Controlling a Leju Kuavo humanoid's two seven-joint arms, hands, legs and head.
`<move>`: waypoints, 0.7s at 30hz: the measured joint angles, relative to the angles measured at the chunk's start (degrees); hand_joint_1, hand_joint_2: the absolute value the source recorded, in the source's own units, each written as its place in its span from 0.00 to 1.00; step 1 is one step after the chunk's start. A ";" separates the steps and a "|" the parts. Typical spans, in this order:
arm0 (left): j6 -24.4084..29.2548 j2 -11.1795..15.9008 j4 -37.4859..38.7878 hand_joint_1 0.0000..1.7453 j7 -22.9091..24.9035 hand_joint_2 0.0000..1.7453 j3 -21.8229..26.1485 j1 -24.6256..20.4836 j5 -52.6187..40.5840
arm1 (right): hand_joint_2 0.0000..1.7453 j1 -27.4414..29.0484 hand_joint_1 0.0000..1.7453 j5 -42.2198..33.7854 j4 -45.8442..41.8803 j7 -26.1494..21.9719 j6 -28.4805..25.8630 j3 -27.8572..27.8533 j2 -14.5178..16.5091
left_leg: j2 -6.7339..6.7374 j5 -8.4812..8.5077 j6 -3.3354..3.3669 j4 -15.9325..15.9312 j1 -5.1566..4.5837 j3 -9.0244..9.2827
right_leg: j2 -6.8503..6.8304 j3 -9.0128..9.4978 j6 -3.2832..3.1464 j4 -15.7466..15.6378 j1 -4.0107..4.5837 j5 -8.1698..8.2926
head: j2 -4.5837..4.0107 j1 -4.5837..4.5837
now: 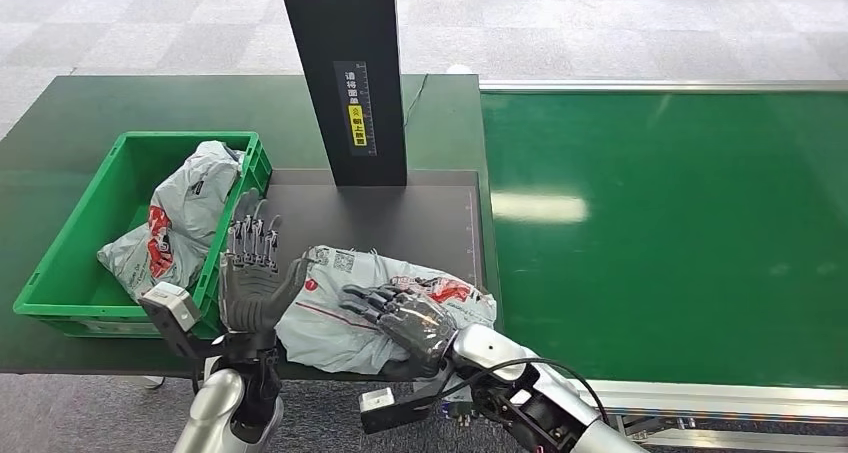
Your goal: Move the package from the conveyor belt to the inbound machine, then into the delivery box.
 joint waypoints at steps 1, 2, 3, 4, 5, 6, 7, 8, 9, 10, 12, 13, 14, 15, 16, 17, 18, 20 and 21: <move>-0.01 0.00 0.09 0.00 0.00 1.00 -0.02 -0.06 0.01 | 1.00 0.42 0.00 -1.28 -0.55 -0.09 -0.34 -0.96 -0.16 | 0.00 0.00 0.00 0.00 0.00 0.00 | 0.00 0.00 0.00 0.00 0.00 0.00 | 0.00 0.00; -0.02 0.00 0.15 0.00 0.01 1.00 -0.04 -0.13 0.01 | 1.00 0.93 0.00 -2.70 -1.23 -0.22 -0.76 -2.01 -0.34 | 0.00 0.00 0.00 0.00 0.00 0.00 | 0.00 0.00 0.00 0.00 0.00 0.00 | 0.00 0.00; -0.02 0.00 0.20 0.00 0.01 1.00 -0.07 -0.22 0.01 | 1.00 1.53 0.00 -4.24 -2.04 -0.39 -1.27 -3.23 -0.54 | 0.00 0.00 0.00 0.00 0.00 0.00 | 0.00 0.00 0.00 0.00 0.00 0.00 | 0.00 0.00; -0.02 0.01 0.21 0.00 0.02 1.00 -0.12 -0.31 0.01 | 1.00 2.17 0.00 -5.72 -2.89 -0.60 -1.75 -4.53 -0.74 | -0.01 0.00 0.00 0.00 0.00 0.00 | 0.00 0.00 0.00 0.00 0.00 0.00 | 0.00 0.00; -0.02 0.01 0.22 0.00 0.03 1.00 -0.18 -0.43 0.01 | 1.00 2.79 0.00 -7.11 -3.70 -0.87 -2.18 -5.85 -0.96 | 0.00 0.00 0.00 0.00 0.00 -0.01 | 0.00 0.00 0.00 0.00 0.00 0.00 | 0.00 0.00; -0.04 0.02 0.22 0.00 0.07 1.00 -0.25 -0.54 0.00 | 1.00 3.40 0.00 -8.53 -4.46 -1.29 -2.57 -7.14 -1.17 | 0.00 -0.01 0.00 0.00 0.00 -0.01 | 0.00 0.00 0.00 0.00 0.00 0.00 | 0.00 0.00; -0.12 0.04 0.22 0.00 0.13 1.00 -0.36 -0.63 -0.04 | 1.00 4.04 0.00 -10.17 -5.21 -1.88 -2.88 -8.40 -1.37 | 0.00 -0.01 0.00 0.00 0.00 -0.01 | 0.00 -0.01 0.00 0.00 0.00 0.00 | 0.00 0.00; -0.28 0.08 0.22 0.00 0.27 1.00 -0.49 -0.69 -0.17 | 1.00 4.72 0.00 -12.03 -5.95 -2.60 -3.19 -9.64 -1.52 | 0.00 -0.01 0.00 0.00 0.00 -0.01 | 0.00 -0.01 0.00 0.00 0.00 0.00 | 0.00 0.00; -0.66 0.16 0.22 0.00 0.45 1.00 -0.68 -0.73 -0.46 | 1.00 5.44 0.00 -14.17 -6.73 -3.45 -3.57 -10.98 -1.63 | 0.00 -0.01 0.00 0.00 0.00 -0.01 | 0.00 -0.01 0.00 0.00 0.00 0.00 | 0.00 0.00; -1.19 0.30 0.22 0.00 0.65 1.00 -0.97 -0.75 -0.91 | 1.00 6.14 0.00 -16.28 -7.51 -4.29 -3.99 -12.38 -1.69 | 0.00 -0.01 0.00 0.00 0.00 -0.02 | 0.00 -0.01 0.00 0.00 0.00 0.00 | 0.00 0.00; -2.62 0.74 0.22 0.00 0.91 1.00 -1.79 -0.78 -2.49 | 1.00 7.31 0.00 -19.88 -8.95 -5.71 -4.76 -15.07 -1.73 | 0.00 -0.01 0.00 0.00 0.00 -0.02 | 0.00 -0.01 0.00 0.00 0.00 0.00 | 0.00 0.01; -3.33 1.07 0.22 0.00 0.96 1.00 -2.36 -0.80 -3.74 | 1.00 7.81 0.00 -21.40 -9.61 -6.26 -4.97 -16.31 -1.73 | 0.00 -0.01 0.00 0.00 0.00 -0.02 | 0.00 -0.01 0.00 0.00 0.00 0.00 | 0.00 0.01; -3.96 1.45 0.23 0.00 0.99 1.00 -2.96 -0.83 -5.33 | 1.00 8.30 0.00 -22.78 -10.23 -6.75 -5.04 -17.43 -1.71 | 0.00 -0.01 0.00 0.00 0.00 -0.02 | 0.00 -0.01 0.00 0.00 0.00 0.00 | 0.00 0.00; -4.46 1.86 0.26 0.00 1.04 1.00 -3.64 -0.85 -7.21 | 1.00 8.77 0.00 -24.01 -10.83 -7.17 -5.02 -18.52 -1.68 | 0.00 -0.01 0.00 0.00 0.00 -0.02 | 0.00 -0.01 0.00 0.00 0.00 0.00 | 0.00 0.00; -4.84 2.26 0.33 0.00 1.10 1.00 -4.27 -0.88 -9.00 | 1.00 9.21 0.00 -24.95 -11.37 -7.48 -4.93 -19.50 -1.64 | 0.00 -0.01 0.00 0.00 0.00 -0.02 | 0.00 -0.01 0.00 0.00 0.00 0.00 | 0.00 -0.01; -5.06 2.60 0.44 0.00 1.16 1.00 -4.84 -0.90 -10.39 | 1.00 9.58 0.00 -25.59 -11.83 -7.68 -4.81 -20.38 -1.60 | 0.01 -0.01 0.00 0.00 0.00 -0.02 | 0.00 -0.01 0.00 0.00 0.00 0.00 | 0.00 -0.01; -5.19 2.86 0.57 0.00 1.20 1.00 -5.33 -0.92 -11.34 | 1.00 9.89 0.00 -25.98 -12.24 -7.79 -4.67 -21.16 -1.56 | 0.01 -0.01 0.00 0.00 0.00 -0.02 | 0.01 -0.01 0.00 0.00 0.00 0.00 | 0.00 -0.01; -5.25 3.25 0.79 0.00 1.20 1.00 -6.00 -0.96 -11.92 | 1.00 10.36 0.00 -26.27 -12.81 -7.87 -4.46 -22.24 -1.51 | 0.02 -0.01 0.00 0.00 0.00 -0.02 | 0.01 -0.01 0.00 0.00 0.00 0.00 | 0.00 0.00; -5.25 3.40 0.87 0.00 1.20 1.00 -6.26 -0.97 -12.00 | 1.00 10.56 0.00 -26.35 -13.04 -7.90 -4.37 -22.60 -1.49 | 0.02 -0.01 0.00 0.00 0.00 -0.02 | 0.01 -0.01 0.00 0.00 0.00 0.00 | 0.00 0.00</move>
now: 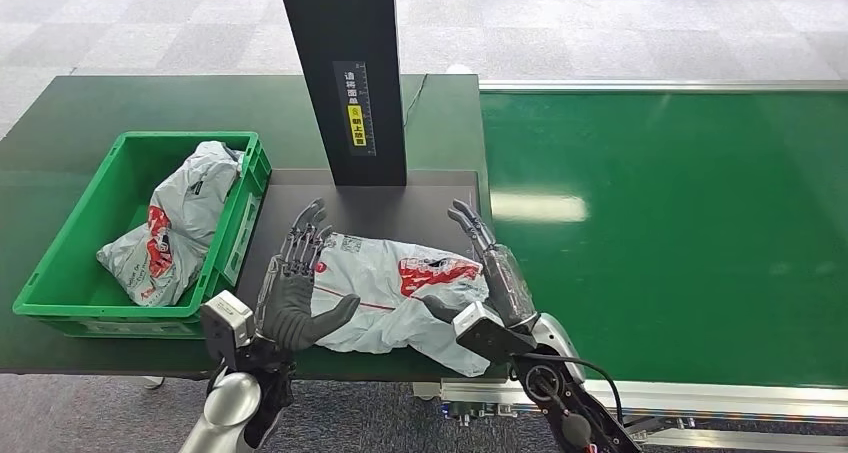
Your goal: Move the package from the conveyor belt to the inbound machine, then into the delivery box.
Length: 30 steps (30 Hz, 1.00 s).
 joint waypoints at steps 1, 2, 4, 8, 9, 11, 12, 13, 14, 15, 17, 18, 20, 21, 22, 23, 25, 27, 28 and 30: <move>0.00 0.14 0.09 0.00 0.00 1.00 -0.20 -0.01 -0.04 | 1.00 0.16 0.00 -0.05 -0.19 -0.02 0.08 -0.31 0.02 | 0.00 0.00 0.00 0.00 0.00 0.00 | 0.00 0.00 0.00 0.00 0.00 0.00 | 0.00 0.01; 0.00 0.28 0.16 0.00 0.00 1.00 -0.36 -0.02 -0.06 | 1.00 0.30 0.00 -0.08 -0.35 -0.05 0.13 -0.56 0.03 | 0.00 0.00 0.00 0.00 0.00 0.00 | 0.00 0.00 0.00 0.00 0.00 0.00 | 0.00 0.00; 0.00 0.51 0.28 0.00 0.00 1.00 -0.63 -0.04 -0.09 | 1.00 0.51 0.00 -0.12 -0.61 -0.08 0.17 -0.98 0.05 | 0.00 0.00 0.00 0.00 0.00 0.00 | 0.00 0.00 0.00 0.00 0.00 0.00 | 0.00 0.00; -0.03 0.89 0.33 0.00 0.04 1.00 -1.07 -0.10 -0.28 | 1.00 0.70 0.00 -0.15 -0.85 -0.11 0.18 -1.54 0.07 | 0.00 0.00 0.00 0.00 0.00 0.00 | 0.00 0.00 0.00 0.00 0.00 0.00 | 0.00 0.00; -0.16 0.97 0.37 0.00 0.19 1.00 -1.16 -0.16 -0.77 | 1.00 0.74 0.00 -0.30 -0.88 -0.11 0.26 -1.64 0.07 | 0.00 0.00 0.00 0.00 0.00 0.00 | 0.00 0.00 0.00 0.00 0.00 0.00 | 0.00 0.00; -0.86 1.17 0.61 0.00 0.97 1.00 -1.56 -0.40 -3.35 | 1.00 0.85 0.00 -1.07 -0.92 -0.14 0.84 -1.92 0.12 | -0.01 0.00 0.00 0.00 0.00 0.00 | 0.00 0.00 0.00 0.00 0.00 0.00 | 0.00 0.00; -1.45 1.27 0.87 0.00 1.64 1.00 -1.95 -0.59 -5.59 | 1.00 0.90 0.00 -1.63 -0.92 -0.22 1.27 -2.16 0.18 | -0.01 0.00 0.00 0.00 0.00 0.00 | 0.00 0.00 0.00 0.00 0.00 0.00 | 0.00 0.00; -2.19 1.40 1.27 0.00 2.44 1.00 -2.53 -0.82 -8.53 | 1.00 0.93 0.00 -2.06 -0.92 -0.37 1.67 -2.45 0.26 | -0.01 0.00 0.00 0.00 0.00 -0.01 | -0.01 0.00 0.00 0.00 0.00 0.00 | 0.00 0.00; -3.05 1.55 1.82 0.00 3.19 1.00 -3.27 -1.11 -11.88 | 1.00 0.92 0.00 -2.23 -0.90 -0.56 1.93 -2.75 0.36 | -0.01 0.00 0.00 0.00 0.00 -0.01 | -0.01 0.00 0.00 0.00 0.00 0.00 | 0.00 0.00; -4.05 1.74 2.49 0.00 3.84 1.00 -4.16 -1.44 -15.35 | 1.00 0.88 0.00 -2.15 -0.85 -0.74 2.07 -3.01 0.46 | -0.01 0.00 0.00 0.00 0.00 -0.01 | 0.00 0.00 0.00 0.00 0.00 0.00 | 0.00 0.00; -5.72 2.22 4.02 0.00 5.00 1.00 -6.21 -2.12 -21.62 | 1.00 0.78 0.00 -1.67 -0.65 -0.92 2.27 -3.36 0.69 | 0.00 0.00 0.00 0.00 0.00 -0.01 | 0.00 0.00 0.00 0.00 0.00 0.00 | 0.00 0.00; -6.15 2.49 4.86 0.00 5.79 1.00 -7.25 -2.47 -24.29 | 1.00 0.76 0.00 -1.50 -0.50 -0.92 2.39 -3.51 0.82 | 0.00 0.00 0.00 0.00 0.00 -0.01 | 0.00 0.00 0.00 0.00 0.00 0.00 | 0.00 0.00; -6.17 2.93 6.72 0.00 7.81 1.00 -9.11 -3.22 -28.98 | 1.00 0.81 0.00 -1.30 -0.25 -0.86 2.53 -3.90 1.13 | 0.00 0.00 0.00 0.00 0.00 0.00 | 0.00 -0.01 0.00 0.00 0.00 0.00 | 0.00 0.00; -6.06 3.09 7.78 0.00 8.87 1.00 -9.96 -3.67 -31.10 | 1.00 0.86 0.00 -1.25 -0.15 -0.83 2.57 -4.12 1.28 | -0.01 0.00 0.00 0.00 0.00 0.00 | 0.00 -0.02 0.00 0.00 0.00 0.00 | 0.00 0.00; -5.96 3.19 8.87 0.00 9.91 1.00 -10.79 -4.15 -33.00 | 1.00 0.94 0.00 -1.22 -0.10 -0.80 2.61 -4.33 1.42 | -0.01 0.00 0.00 0.00 0.00 0.00 | 0.00 -0.02 0.00 0.00 0.00 0.00 | 0.00 -0.01; -5.78 3.24 10.02 0.00 11.08 1.00 -11.64 -4.67 -34.79 | 1.00 1.06 0.00 -1.22 -0.08 -0.79 2.64 -4.55 1.55 | -0.01 0.00 0.00 0.00 0.00 0.00 | 0.00 -0.02 0.00 0.00 0.00 0.00 | 0.00 -0.01; -4.82 3.24 12.30 0.00 13.91 1.00 -13.18 -5.70 -38.24 | 1.00 1.50 0.00 -1.26 -0.12 -0.71 2.69 -5.07 1.75 | 0.00 0.00 0.00 0.00 0.00 0.00 | 0.00 -0.02 0.00 0.00 0.00 0.00 | 0.00 0.00; -2.98 3.08 14.38 0.00 16.93 1.00 -14.13 -6.63 -41.64 | 1.00 2.34 0.00 -1.29 -0.54 -0.53 2.84 -5.90 1.91 | -0.01 0.00 0.00 0.00 0.00 -0.01 | 0.00 -0.02 0.00 0.00 0.00 0.00 | 0.00 0.00; -2.08 2.93 15.23 0.00 18.21 1.00 -14.34 -7.00 -43.20 | 1.00 2.84 0.00 -1.28 -0.94 -0.43 3.03 -6.41 1.97 | -0.01 0.00 0.00 0.00 0.00 -0.01 | 0.00 -0.01 0.00 0.00 0.00 0.00 | 0.00 0.00; -0.96 2.58 16.47 0.00 20.16 1.00 -14.46 -7.55 -45.85 | 1.00 3.81 0.00 -1.25 -1.87 -0.31 3.44 -7.42 1.99 | -0.01 0.00 0.00 0.00 0.00 -0.01 | 0.00 -0.01 0.00 0.00 0.00 0.00 | 0.00 0.00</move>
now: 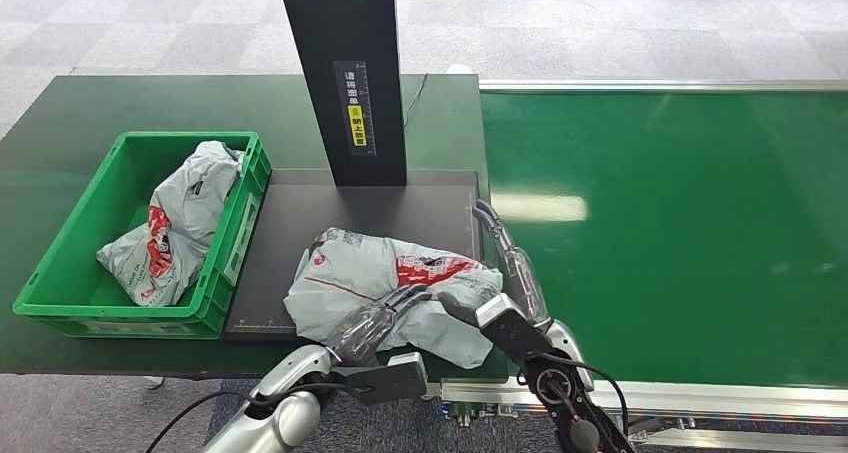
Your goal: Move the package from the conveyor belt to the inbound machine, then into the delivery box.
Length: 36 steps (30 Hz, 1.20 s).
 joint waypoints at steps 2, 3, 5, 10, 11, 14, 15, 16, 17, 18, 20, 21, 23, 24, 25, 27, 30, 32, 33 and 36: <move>0.07 -0.32 0.75 0.27 1.41 1.00 -0.02 -0.32 -2.13 | 1.00 0.78 0.00 0.01 -0.86 0.11 0.45 -0.87 0.00 | 0.00 0.00 0.00 0.00 0.00 0.00 | 0.00 0.00 0.00 0.00 0.00 0.00 | 0.00 0.00; -0.12 -0.48 1.08 0.51 1.95 1.00 -0.02 -0.42 -3.00 | 1.00 1.09 0.00 -0.04 -1.26 0.19 0.72 -1.27 0.01 | 0.00 -0.01 0.00 0.00 0.00 0.00 | 0.00 0.01 0.00 0.00 0.00 0.00 | 0.00 0.00; -0.58 -0.81 1.71 0.96 2.51 1.00 -0.02 -0.56 -4.15 | 1.00 1.59 0.00 -0.15 -1.99 0.39 1.25 -1.90 0.03 | 0.00 -0.01 0.00 0.00 0.00 0.01 | 0.00 0.02 0.00 0.00 0.00 0.00 | 0.00 0.01; 1.15 -1.49 2.62 1.00 1.73 1.00 0.58 -1.24 -5.59 | 1.00 2.68 0.00 -0.22 -3.63 0.59 2.27 -3.00 0.07 | -0.01 0.00 0.00 0.00 0.01 0.09 | -0.01 0.11 0.00 0.00 0.00 0.00 | 0.00 0.01; 2.09 -1.62 2.65 1.00 1.26 1.00 0.87 -1.24 -5.66 | 1.00 2.97 0.00 -0.20 -4.02 0.64 2.44 -3.26 0.07 | -0.01 0.00 0.00 0.00 0.01 0.10 | 0.00 0.12 0.00 0.00 0.00 0.00 | 0.00 0.01; 4.63 -1.92 2.32 1.00 -0.08 1.00 2.00 -0.94 -5.21 | 1.00 3.85 0.00 -0.11 -5.10 0.75 3.02 -4.11 0.06 | 0.00 -0.01 0.00 0.00 0.00 0.09 | 0.00 0.11 0.00 0.00 0.00 0.00 | 0.00 0.01; 5.32 -1.96 2.05 1.00 -0.44 1.00 2.41 -0.72 -5.04 | 1.00 4.11 0.00 -0.07 -5.38 0.75 3.15 -4.34 0.05 | 0.00 -0.01 0.00 0.00 0.00 0.09 | 0.00 0.10 0.00 0.00 0.00 0.00 | 0.00 0.01; 6.06 -1.97 1.71 1.00 -0.78 1.00 2.82 -0.42 -4.93 | 1.00 4.32 0.00 -0.03 -5.63 0.76 3.29 -4.55 0.05 | 0.00 -0.01 0.00 0.00 0.00 0.08 | 0.00 0.09 0.00 0.00 0.00 0.00 | 0.00 0.00; 6.88 -1.99 1.36 1.00 -1.10 1.00 3.25 -0.09 -4.80 | 1.00 4.50 0.00 0.00 -5.84 0.77 3.44 -4.72 0.04 | 0.00 -0.01 -0.01 0.00 0.00 0.07 | 0.00 0.08 0.00 0.00 0.00 0.00 | 0.00 0.01; 7.79 -2.02 0.99 1.00 -1.43 1.00 3.68 0.25 -4.65 | 1.00 4.64 0.00 0.02 -6.03 0.78 3.61 -4.88 0.05 | 0.00 -0.01 -0.01 0.00 0.00 0.06 | 0.00 0.07 0.00 0.00 0.00 0.00 | 0.00 0.01; 9.99 -2.08 0.13 1.00 -2.23 1.00 4.60 0.94 -4.26 | 1.00 4.87 0.00 0.03 -6.34 0.79 3.94 -5.17 0.06 | 0.00 -0.02 -0.01 0.00 0.00 0.04 | 0.00 0.05 0.00 0.00 0.00 0.00 | 0.00 0.00; 11.21 -2.11 -0.34 1.00 -2.68 1.00 5.07 1.27 -4.06 | 1.00 4.99 0.00 0.03 -6.52 0.80 4.03 -5.30 0.07 | -0.01 -0.02 -0.01 0.00 0.00 0.03 | 0.00 0.04 0.00 0.00 0.00 0.00 | 0.00 0.01; 13.65 -2.19 -1.39 1.00 -3.70 1.00 6.01 1.93 -3.32 | 1.00 5.26 0.00 0.07 -6.94 0.83 4.14 -5.53 0.07 | 0.00 -0.02 -0.01 0.00 0.00 0.03 | 0.00 0.03 0.00 0.00 0.00 0.00 | 0.00 0.01; 14.75 -2.22 -1.99 1.00 -4.23 1.00 6.46 2.25 -2.80 | 1.00 5.39 0.00 0.09 -7.16 0.85 4.16 -5.64 0.07 | 0.00 -0.02 -0.01 0.00 0.00 0.03 | 0.00 0.03 0.00 0.00 0.00 0.00 | 0.00 0.01; 15.91 -2.24 -2.71 1.00 -4.87 1.00 6.94 2.61 -2.09 | 1.00 5.52 0.00 0.11 -7.38 0.88 4.25 -5.74 0.07 | 0.00 -0.02 -0.01 -0.01 0.00 0.03 | 0.00 0.03 0.00 0.00 0.00 0.00 | 0.00 0.01; 18.55 -2.31 -4.37 1.00 -6.39 1.00 7.92 3.36 -0.63 | 1.00 5.77 0.00 0.12 -7.85 0.95 4.54 -5.95 0.07 | 0.00 -0.02 -0.01 0.00 0.01 0.03 | 0.00 0.03 0.00 0.00 0.00 0.00 | 0.00 0.01; 24.78 -2.41 -7.33 1.00 -10.12 1.00 9.19 4.52 0.29 | 1.00 6.14 0.00 -0.15 -8.40 1.04 5.03 -6.27 0.05 | -0.01 -0.02 -0.01 0.00 0.00 0.02 | 0.00 0.03 0.00 0.00 0.00 0.00 | 0.00 0.00; 29.53 -2.42 -9.61 1.00 -13.19 1.00 9.69 5.25 -0.01 | 1.00 6.31 0.00 -0.53 -8.65 1.00 5.15 -6.47 0.04 | -0.01 -0.02 -0.01 -0.01 0.00 0.01 | 0.00 0.03 0.00 0.00 0.00 0.00 | 0.00 0.01; 31.90 -2.42 -10.82 1.00 -14.89 1.00 9.83 5.63 -0.21 | 1.00 6.35 0.00 -0.79 -8.72 0.91 5.18 -6.55 0.04 | 0.00 -0.02 -0.01 -0.01 0.00 0.01 | 0.00 0.03 0.00 0.00 0.00 -0.01 | 0.00 0.01; 39.13 -2.42 -14.73 1.00 -20.46 1.00 9.94 6.89 -0.60 | 1.00 6.38 0.00 -1.75 -8.78 0.40 5.18 -6.65 0.04 | 0.00 -0.02 -0.01 0.00 0.00 0.00 | 0.00 0.02 0.00 0.00 0.00 -0.01 | 0.00 0.01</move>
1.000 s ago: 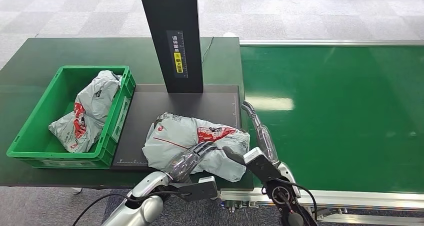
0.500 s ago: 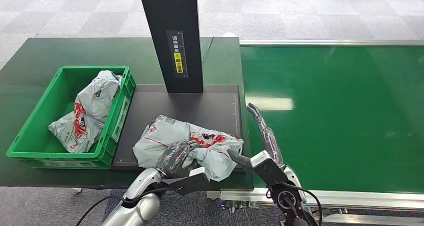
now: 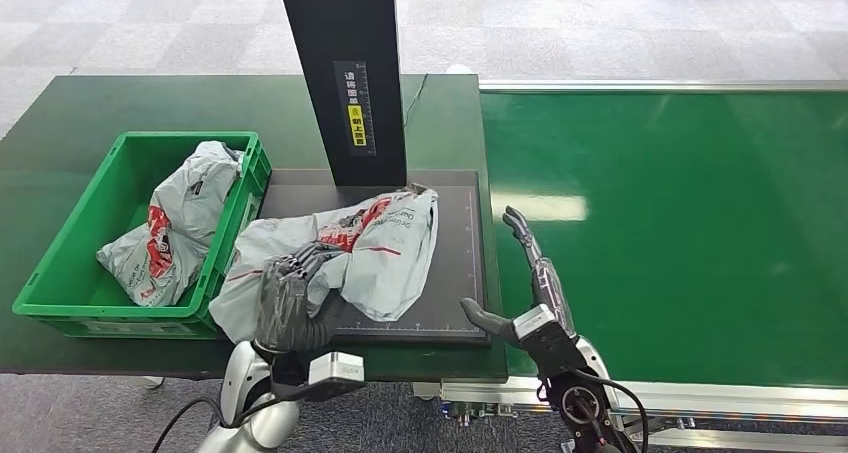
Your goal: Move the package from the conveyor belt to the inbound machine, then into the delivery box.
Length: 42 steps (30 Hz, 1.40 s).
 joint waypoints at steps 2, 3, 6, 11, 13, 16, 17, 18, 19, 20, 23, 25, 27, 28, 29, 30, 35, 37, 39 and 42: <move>3.16 0.00 -2.57 1.00 -2.63 1.00 -0.01 0.78 0.30 | 1.00 -0.01 0.00 -0.54 0.00 -0.34 -0.09 0.01 0.00 | 0.00 0.00 0.00 0.00 0.00 0.00 | 0.00 0.00 0.00 0.00 0.00 0.00 | 0.00 0.00; 4.08 0.00 -3.85 1.00 -3.66 1.00 -0.02 1.15 0.54 | 1.00 -0.01 0.00 -0.75 0.00 -0.47 -0.18 0.02 0.00 | 0.00 0.00 0.00 0.00 0.00 -0.01 | 0.00 0.00 0.00 0.00 0.00 0.00 | 0.00 0.00; 5.41 -0.18 -7.66 1.00 -7.00 1.00 -0.10 2.34 0.58 | 1.00 -0.02 0.00 -1.28 0.00 -0.70 -0.44 0.02 0.00 | -0.01 0.00 0.00 0.00 0.00 -0.01 | 0.00 0.00 0.00 0.00 0.00 0.00 | 0.00 -0.01; 5.72 -1.38 -12.72 1.00 -8.44 1.00 0.88 3.84 -1.99 | 1.00 -0.01 0.00 -2.02 0.01 -0.92 -1.45 0.04 -0.01 | -0.01 0.00 0.00 0.00 0.00 -0.01 | 0.00 0.01 0.00 0.00 0.00 0.00 | 0.00 0.00; 5.72 -1.50 -13.11 1.00 -5.22 1.00 1.62 3.81 -2.65 | 1.00 0.05 0.00 -2.17 0.00 -0.92 -1.84 0.04 -0.04 | 0.00 0.00 0.00 0.00 0.00 0.01 | 0.00 0.00 0.00 -0.01 0.00 0.00 | 0.00 -0.01; 5.67 -1.52 -13.09 1.00 -1.71 1.00 2.75 3.53 -2.80 | 1.00 0.29 0.00 -2.26 -0.03 -0.85 -2.30 0.03 -0.10 | 0.00 0.00 0.00 0.00 0.00 0.02 | 0.00 0.00 0.00 0.00 0.00 0.00 | 0.00 0.00; 5.52 -1.58 -13.00 1.00 0.17 1.00 3.10 3.36 -2.80 | 1.00 0.42 0.00 -2.23 -0.09 -0.74 -2.48 0.02 -0.11 | 0.00 0.00 0.00 0.00 0.00 0.03 | 0.00 0.00 0.00 0.00 0.01 0.00 | 0.00 0.01; 5.25 -1.65 -12.70 1.00 3.10 1.00 3.54 3.03 -2.68 | 1.00 0.61 0.00 -2.14 -0.26 -0.61 -2.72 0.00 -0.13 | 0.00 0.00 0.00 0.00 0.00 0.03 | 0.00 -0.01 0.00 0.00 0.01 0.00 | 0.00 0.01; 4.98 -1.73 -12.14 1.00 6.66 1.00 4.19 2.49 -2.49 | 1.00 0.84 0.00 -2.01 -0.52 -0.48 -2.94 -0.05 -0.13 | -0.01 0.00 0.00 0.00 0.00 0.03 | 0.00 -0.01 0.00 0.00 0.01 0.00 | 0.00 0.00; 4.77 -1.79 -11.26 1.00 10.29 1.00 5.15 1.73 -2.28 | 1.00 1.07 0.00 -1.85 -0.85 -0.39 -3.11 -0.12 -0.13 | 0.00 0.00 -0.01 0.00 0.00 0.02 | 0.00 -0.01 0.00 0.00 0.01 0.00 | 0.00 0.01; 4.87 -1.74 -7.30 0.99 17.53 1.00 10.05 -0.96 -1.74 | 1.00 1.35 0.00 -1.51 -1.51 -0.19 -3.04 -0.31 -0.19 | 0.05 0.01 -0.01 -0.01 0.01 0.02 | 0.02 0.00 -0.01 0.00 0.01 0.00 | 0.00 0.01; 5.19 -1.61 -4.90 0.97 18.48 1.00 14.65 -2.18 0.18 | 1.00 1.31 0.00 -1.53 -1.60 -0.04 -2.88 -0.33 -0.39 | 0.06 0.02 -0.02 -0.01 0.02 0.03 | 0.03 0.01 -0.01 0.01 0.02 0.01 | 0.00 0.00; 5.50 -1.45 -3.48 0.93 17.38 1.00 19.56 -2.65 2.73 | 1.00 1.25 0.00 -1.74 -1.60 -0.02 -2.83 -0.33 -0.68 | 0.05 0.02 -0.02 -0.01 0.02 0.02 | 0.03 -0.01 -0.01 0.02 0.03 0.00 | 0.00 0.00; 5.61 -1.38 -3.04 0.91 16.61 1.00 21.95 -2.70 3.59 | 1.00 1.22 0.00 -1.88 -1.60 -0.02 -2.83 -0.33 -0.81 | 0.05 0.02 -0.02 -0.01 0.03 0.01 | 0.03 -0.01 -0.02 0.02 0.04 0.00 | 0.00 0.00; 5.69 -1.33 -2.71 0.91 15.80 1.00 24.22 -2.71 4.10 | 1.00 1.20 0.00 -1.99 -1.60 -0.03 -2.83 -0.33 -0.91 | 0.05 0.02 -0.02 -0.01 0.03 0.00 | 0.03 -0.02 -0.02 0.02 0.04 -0.01 | 0.00 0.00; 5.74 -1.33 -2.47 0.92 15.04 1.00 26.33 -2.71 4.35 | 1.00 1.19 0.00 -2.07 -1.60 -0.03 -2.83 -0.33 -0.98 | 0.05 0.01 -0.02 -0.01 0.03 -0.02 | 0.02 -0.03 -0.02 0.02 0.04 -0.02 | 0.00 0.00; 5.89 -2.15 -1.90 0.91 10.74 1.00 35.07 -2.70 4.46 | 1.00 1.15 0.00 -2.05 -1.60 0.00 -2.82 -0.31 -1.02 | 0.04 0.00 -0.02 -0.01 0.02 -0.05 | 0.02 -0.04 -0.03 0.01 0.03 -0.05 | 0.00 0.01; 5.90 -2.63 -1.77 0.85 9.56 1.00 37.74 -2.70 4.75 | 1.00 1.07 0.00 -1.94 -1.60 0.02 -2.79 -0.31 -1.01 | 0.04 0.00 -0.02 -0.01 0.02 -0.05 | 0.01 -0.03 -0.02 0.01 0.03 -0.05 | 0.00 0.01; 5.90 -2.92 -1.56 0.69 9.16 1.00 39.34 -2.69 5.05 | 1.00 1.00 0.00 -1.86 -1.60 0.05 -2.70 -0.31 -1.01 | 0.03 0.00 -0.02 -0.01 0.02 -0.04 | 0.01 -0.03 -0.02 0.01 0.03 -0.05 | 0.00 0.01; 5.78 -3.03 -0.93 0.14 9.58 1.00 39.93 -2.70 4.78 | 1.00 0.96 0.00 -1.80 -1.60 0.06 -2.40 -0.30 -1.01 | 0.02 0.00 -0.02 -0.01 0.02 -0.03 | 0.00 -0.03 -0.03 0.01 0.03 -0.05 | 0.00 0.01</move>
